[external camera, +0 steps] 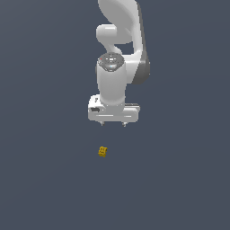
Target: Pick up the object and move it to a goal position.
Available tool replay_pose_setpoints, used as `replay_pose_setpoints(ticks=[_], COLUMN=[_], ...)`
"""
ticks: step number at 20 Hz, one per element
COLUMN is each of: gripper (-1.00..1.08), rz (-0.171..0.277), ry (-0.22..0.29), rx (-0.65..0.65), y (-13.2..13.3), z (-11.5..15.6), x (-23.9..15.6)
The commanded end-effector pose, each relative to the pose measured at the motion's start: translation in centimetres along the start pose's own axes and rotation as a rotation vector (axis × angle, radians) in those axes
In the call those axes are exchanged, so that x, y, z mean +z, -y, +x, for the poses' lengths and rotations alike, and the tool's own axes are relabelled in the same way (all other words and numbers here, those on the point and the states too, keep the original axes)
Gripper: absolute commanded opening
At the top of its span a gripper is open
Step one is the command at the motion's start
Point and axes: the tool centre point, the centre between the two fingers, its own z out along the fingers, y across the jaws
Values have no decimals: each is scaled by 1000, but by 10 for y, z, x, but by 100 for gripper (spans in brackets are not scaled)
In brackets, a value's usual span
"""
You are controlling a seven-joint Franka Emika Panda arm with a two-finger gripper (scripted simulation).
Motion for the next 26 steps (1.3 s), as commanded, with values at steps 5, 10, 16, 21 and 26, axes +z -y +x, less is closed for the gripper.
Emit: replay_pose_setpoints(ticks=[5,10,16,21,26], gripper=[100,100,100,100,100], rz=[0,-2,-5,-9,-12], ry=[2,4,7,11,12], rx=[10,35,85,125,150], y=[-3,-10,-26,-40,-49], z=[4,16,38,54,62], x=[5,19,48,75,92])
